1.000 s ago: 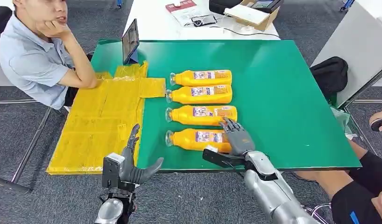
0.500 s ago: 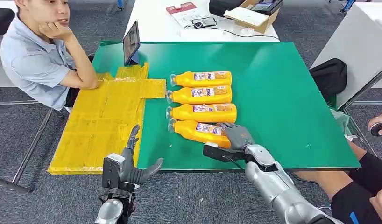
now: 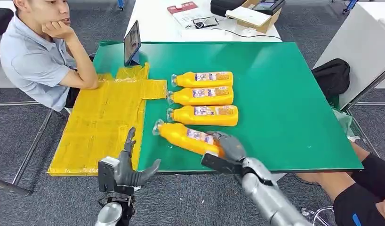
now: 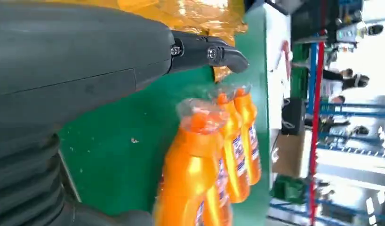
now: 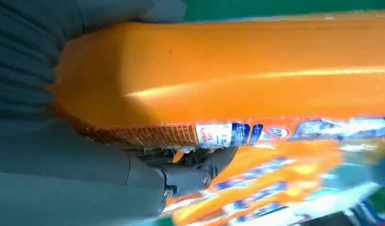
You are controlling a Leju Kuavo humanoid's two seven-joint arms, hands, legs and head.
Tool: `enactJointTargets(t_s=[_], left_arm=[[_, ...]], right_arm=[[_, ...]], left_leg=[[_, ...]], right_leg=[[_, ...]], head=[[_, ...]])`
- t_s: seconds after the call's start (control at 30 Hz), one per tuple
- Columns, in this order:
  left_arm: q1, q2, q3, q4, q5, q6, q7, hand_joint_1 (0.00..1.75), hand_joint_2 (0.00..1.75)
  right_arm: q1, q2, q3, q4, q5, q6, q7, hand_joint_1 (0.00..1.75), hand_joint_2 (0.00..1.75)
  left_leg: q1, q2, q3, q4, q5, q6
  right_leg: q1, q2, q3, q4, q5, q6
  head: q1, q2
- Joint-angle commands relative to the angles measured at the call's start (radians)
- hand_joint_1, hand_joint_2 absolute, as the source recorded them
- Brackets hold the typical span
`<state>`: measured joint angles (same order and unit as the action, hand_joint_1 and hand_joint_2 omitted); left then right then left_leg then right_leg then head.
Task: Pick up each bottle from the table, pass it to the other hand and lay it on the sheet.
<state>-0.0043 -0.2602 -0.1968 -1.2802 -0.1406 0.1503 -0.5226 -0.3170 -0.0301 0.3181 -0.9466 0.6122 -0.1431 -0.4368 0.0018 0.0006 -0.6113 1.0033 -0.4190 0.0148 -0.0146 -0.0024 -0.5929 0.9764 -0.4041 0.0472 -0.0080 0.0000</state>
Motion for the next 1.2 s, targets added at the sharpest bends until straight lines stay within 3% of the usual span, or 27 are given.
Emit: enactJointTargets(t_s=[0.03,0.1,0.27,0.37,0.5,0.93,1.2], left_arm=[[0.013,-0.013,0.014,-0.024,0.18,-0.055,0.016,0.0,1.75],[0.012,-0.005,-0.002,-0.039,0.224,-0.092,0.042,0.0,1.75],[0.036,0.043,-0.098,-0.047,0.223,-0.202,0.065,0.0,1.75],[0.041,0.053,-0.125,-0.062,0.217,-0.238,0.059,0.0,1.75],[0.044,0.066,-0.144,-0.115,0.321,-0.396,0.093,0.0,1.75],[0.013,0.052,-0.148,-0.152,0.343,-0.373,0.116,0.0,1.75],[-0.005,0.069,-0.164,-0.145,0.342,-0.387,0.127,0.0,1.75]], right_arm=[[0.179,0.14,-0.166,-0.384,-0.164,-0.104,-0.043,1.75,1.75],[0.201,0.188,-0.214,-0.447,-0.25,-0.151,-0.069,1.75,1.75],[0.232,0.209,-0.213,-0.467,-0.298,-0.167,-0.094,1.75,1.75],[0.223,0.2,-0.173,-0.414,-0.273,-0.15,-0.103,1.75,1.75],[0.199,0.184,-0.05,-0.28,-0.121,-0.147,-0.116,1.75,1.75],[0.227,0.19,0.179,-0.159,0.038,-0.244,-0.178,1.75,1.75],[0.195,0.177,0.205,-0.087,0.035,-0.243,-0.168,1.75,1.75]], left_leg=[[0.0,-0.001,-0.003,0.0,0.0,-0.001],[0.0,-0.001,-0.003,0.001,-0.002,-0.001],[0.0,-0.002,-0.002,0.0,-0.002,-0.001],[0.0,-0.002,-0.001,-0.001,-0.002,-0.001],[0.0,0.0,-0.002,-0.001,-0.002,-0.001],[0.001,-0.001,-0.001,-0.002,-0.001,-0.001],[0.001,-0.002,-0.002,-0.001,-0.001,-0.001]], right_leg=[[0.0,0.0,-0.003,0.001,-0.001,-0.001],[0.0,0.0,-0.002,0.001,-0.002,-0.002],[0.0,-0.001,-0.002,0.001,-0.003,-0.002],[0.0,0.0,-0.001,-0.001,-0.002,-0.002],[0.0,0.002,-0.002,-0.001,-0.002,-0.002],[0.001,0.001,-0.001,-0.002,-0.002,-0.002],[0.001,-0.001,-0.001,-0.002,-0.002,-0.002]], head=[[0.0,0.0],[0.0,0.0],[0.001,0.0],[0.001,0.0],[0.0,0.0],[0.001,0.0],[0.001,0.0]])
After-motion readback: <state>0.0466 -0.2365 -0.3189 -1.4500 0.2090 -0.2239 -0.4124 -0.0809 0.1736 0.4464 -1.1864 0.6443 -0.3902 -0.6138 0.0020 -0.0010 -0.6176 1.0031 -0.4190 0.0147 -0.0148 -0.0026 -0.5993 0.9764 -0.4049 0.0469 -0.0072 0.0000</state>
